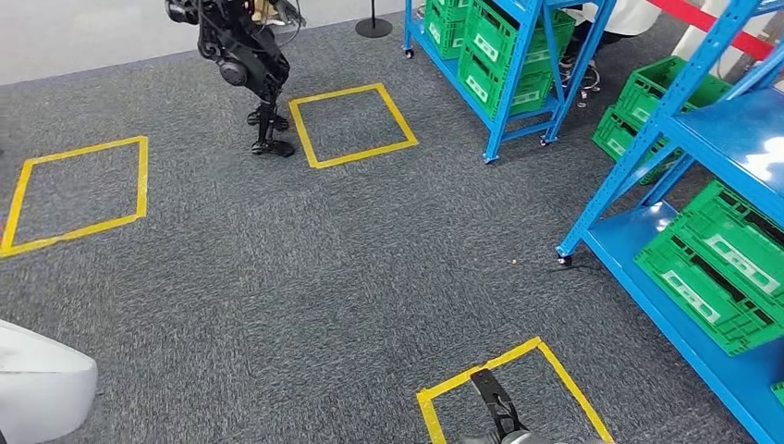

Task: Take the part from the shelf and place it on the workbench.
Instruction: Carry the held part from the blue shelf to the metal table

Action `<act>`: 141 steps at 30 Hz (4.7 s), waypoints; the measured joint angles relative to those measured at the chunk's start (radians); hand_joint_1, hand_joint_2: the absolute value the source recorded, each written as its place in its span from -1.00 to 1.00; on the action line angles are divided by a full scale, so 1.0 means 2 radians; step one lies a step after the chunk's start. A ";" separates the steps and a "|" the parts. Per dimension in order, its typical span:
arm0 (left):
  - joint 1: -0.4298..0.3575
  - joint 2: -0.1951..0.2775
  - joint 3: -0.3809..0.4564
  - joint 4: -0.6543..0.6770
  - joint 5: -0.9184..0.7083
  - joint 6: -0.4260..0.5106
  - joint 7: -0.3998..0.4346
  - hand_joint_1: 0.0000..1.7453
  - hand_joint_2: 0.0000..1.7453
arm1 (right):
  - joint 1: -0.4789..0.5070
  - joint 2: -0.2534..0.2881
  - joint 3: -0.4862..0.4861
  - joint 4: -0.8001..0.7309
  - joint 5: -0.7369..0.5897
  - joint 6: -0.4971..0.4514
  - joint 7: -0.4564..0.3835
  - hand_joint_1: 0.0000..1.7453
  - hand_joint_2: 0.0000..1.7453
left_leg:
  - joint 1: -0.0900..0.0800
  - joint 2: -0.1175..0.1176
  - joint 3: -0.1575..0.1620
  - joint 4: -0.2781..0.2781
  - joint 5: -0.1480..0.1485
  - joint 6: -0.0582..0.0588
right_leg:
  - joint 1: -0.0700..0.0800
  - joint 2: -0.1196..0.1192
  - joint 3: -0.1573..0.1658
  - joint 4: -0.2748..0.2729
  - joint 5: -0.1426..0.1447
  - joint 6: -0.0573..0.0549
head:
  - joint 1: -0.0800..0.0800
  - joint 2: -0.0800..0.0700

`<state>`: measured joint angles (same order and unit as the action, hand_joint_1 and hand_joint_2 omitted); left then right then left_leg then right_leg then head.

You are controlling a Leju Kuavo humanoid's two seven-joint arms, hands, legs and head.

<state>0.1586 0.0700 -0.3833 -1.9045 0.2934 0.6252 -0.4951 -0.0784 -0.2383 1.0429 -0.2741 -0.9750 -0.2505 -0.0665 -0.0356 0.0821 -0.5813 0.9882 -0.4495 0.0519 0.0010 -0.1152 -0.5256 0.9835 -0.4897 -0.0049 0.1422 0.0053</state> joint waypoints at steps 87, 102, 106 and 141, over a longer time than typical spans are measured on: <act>-0.010 -0.007 0.017 0.000 0.068 0.000 0.023 1.00 1.00 | -0.025 -0.023 -0.021 0.003 0.058 0.020 0.031 -1.00 1.00 | 0.020 -0.041 -0.067 0.139 -0.051 -0.021 | -0.012 0.030 -0.018 0.008 0.014 0.002 | 0.000 0.000; -0.023 -0.011 0.020 -0.001 0.063 0.000 0.025 1.00 1.00 | -0.028 -0.017 -0.028 0.000 0.077 0.041 0.048 -1.00 1.00 | 0.015 -0.072 0.016 -0.019 0.015 0.004 | -0.011 0.056 -0.080 0.140 -0.039 0.016 | 0.002 0.000; -0.023 -0.011 0.020 0.001 0.063 0.000 0.025 1.00 1.00 | -0.029 -0.016 -0.030 0.000 0.080 0.046 0.048 -1.00 1.00 | 0.017 -0.100 0.014 -0.006 0.005 -0.007 | -0.017 0.080 -0.031 0.019 0.018 0.032 | 0.002 0.000; 0.002 -0.010 0.028 -0.009 0.034 -0.005 0.029 1.00 1.00 | -0.002 -0.014 -0.050 -0.009 0.161 0.008 -0.037 -1.00 1.00 | 0.017 -0.059 0.020 -0.002 -0.012 -0.015 | -0.013 0.057 -0.022 0.000 0.026 0.012 | 0.000 0.000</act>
<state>0.1633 0.0507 -0.3273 -1.9222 0.3606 0.6147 -0.4373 -0.0827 -0.2656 0.9437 -0.2924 -0.6528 -0.2352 -0.1404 -0.0012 -0.0361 -0.5419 0.9840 -0.4728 0.0213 -0.0247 -0.0008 -0.5689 0.9837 -0.4373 0.0188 0.1427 0.0053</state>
